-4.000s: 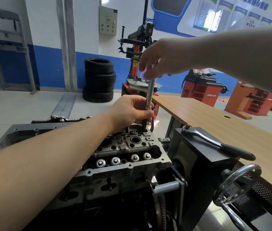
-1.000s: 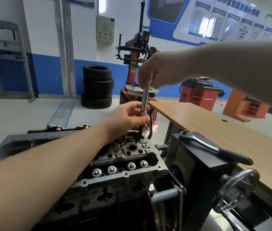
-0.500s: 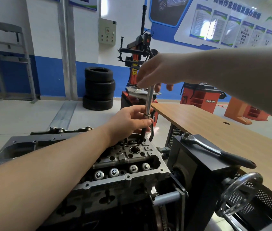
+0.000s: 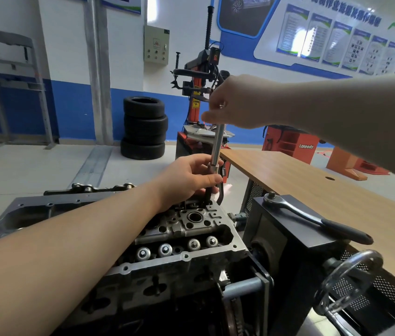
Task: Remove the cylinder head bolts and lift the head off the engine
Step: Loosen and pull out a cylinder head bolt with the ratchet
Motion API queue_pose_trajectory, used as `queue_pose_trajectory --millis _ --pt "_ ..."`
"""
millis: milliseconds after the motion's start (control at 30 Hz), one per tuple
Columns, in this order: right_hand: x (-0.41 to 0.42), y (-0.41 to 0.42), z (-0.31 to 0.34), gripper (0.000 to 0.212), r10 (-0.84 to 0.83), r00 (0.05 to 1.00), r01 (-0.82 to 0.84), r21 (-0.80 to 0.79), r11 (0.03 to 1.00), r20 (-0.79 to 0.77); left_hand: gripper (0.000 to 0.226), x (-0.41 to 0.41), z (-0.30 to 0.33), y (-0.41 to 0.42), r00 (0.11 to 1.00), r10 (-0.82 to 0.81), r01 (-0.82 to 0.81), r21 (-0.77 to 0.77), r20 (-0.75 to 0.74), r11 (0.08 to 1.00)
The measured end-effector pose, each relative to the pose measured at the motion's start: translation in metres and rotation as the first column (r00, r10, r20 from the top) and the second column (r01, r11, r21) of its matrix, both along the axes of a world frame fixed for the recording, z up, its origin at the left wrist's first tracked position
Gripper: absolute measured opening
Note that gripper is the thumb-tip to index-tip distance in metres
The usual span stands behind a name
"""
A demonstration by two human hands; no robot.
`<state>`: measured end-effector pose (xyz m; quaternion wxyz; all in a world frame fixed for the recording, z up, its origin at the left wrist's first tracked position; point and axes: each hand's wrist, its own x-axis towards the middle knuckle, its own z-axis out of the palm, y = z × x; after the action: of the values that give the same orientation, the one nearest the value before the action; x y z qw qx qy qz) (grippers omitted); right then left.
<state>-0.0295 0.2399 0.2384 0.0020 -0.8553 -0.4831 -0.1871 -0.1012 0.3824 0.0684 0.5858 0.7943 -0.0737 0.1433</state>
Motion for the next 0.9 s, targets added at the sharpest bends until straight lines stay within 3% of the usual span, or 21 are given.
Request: queue_pose_trajectory --millis 67,167,233,267,333,400,500,533,633,733,800,900 --pt "-0.006 -0.001 0.001 0.008 0.076 0.997 -0.077 -0.044 0.996 -0.023 0.034 0.000 -0.001 0.001 1.000 -0.009 0.009 -0.001 -0.001 1.000" --pt "-0.007 -0.006 0.006 0.037 0.092 0.966 -0.111 -0.065 0.992 -0.241 0.035 0.000 -0.001 0.002 1.000 -0.022 0.022 -0.003 -0.017 1.000" --pt "-0.009 -0.005 0.005 0.010 0.009 0.961 -0.021 -0.042 0.999 -0.275 0.034 0.000 -0.001 0.002 0.999 -0.029 0.029 -0.001 -0.032 1.000" --pt "-0.007 -0.003 0.004 0.019 -0.058 0.971 0.046 -0.054 0.997 -0.230 0.033 0.000 -0.001 0.001 0.999 -0.028 0.028 0.009 -0.036 1.000" --pt "-0.005 0.000 -0.001 0.059 -0.166 0.985 0.162 -0.107 0.981 -0.037 0.029 0.000 -0.001 0.001 1.000 -0.012 0.013 0.055 -0.024 0.998" --pt "-0.005 0.001 -0.005 0.058 -0.161 0.986 0.165 -0.072 0.984 0.050 0.028 0.000 -0.001 0.001 1.000 0.013 -0.013 0.087 0.006 0.996" --pt "-0.010 -0.002 -0.001 0.012 -0.029 0.991 0.031 0.014 0.999 -0.133 0.030 0.000 0.001 0.002 0.996 0.081 -0.086 0.120 0.046 0.989" --pt "-0.011 -0.004 0.000 0.012 0.039 0.982 -0.034 0.030 0.999 -0.183 0.031 0.000 0.001 0.002 0.994 0.093 -0.100 0.122 0.057 0.988" --pt "-0.014 -0.003 0.001 0.041 0.132 0.945 -0.099 0.123 0.987 -0.298 0.031 -0.001 0.000 0.001 0.998 0.039 -0.040 0.018 0.058 0.999" --pt "-0.013 0.004 -0.003 0.034 0.123 0.869 -0.005 0.238 0.971 -0.480 0.025 -0.002 0.000 0.001 0.998 0.029 -0.029 0.004 0.063 1.000" --pt "-0.013 0.005 -0.007 0.042 0.104 0.839 0.071 0.297 0.952 -0.534 0.019 -0.002 -0.001 0.000 0.991 0.062 -0.068 0.052 0.117 0.996" --pt "-0.012 0.002 -0.012 0.053 0.194 0.749 0.219 0.514 0.829 -0.633 0.015 -0.001 -0.002 -0.002 0.975 0.110 -0.119 0.039 0.193 0.992"
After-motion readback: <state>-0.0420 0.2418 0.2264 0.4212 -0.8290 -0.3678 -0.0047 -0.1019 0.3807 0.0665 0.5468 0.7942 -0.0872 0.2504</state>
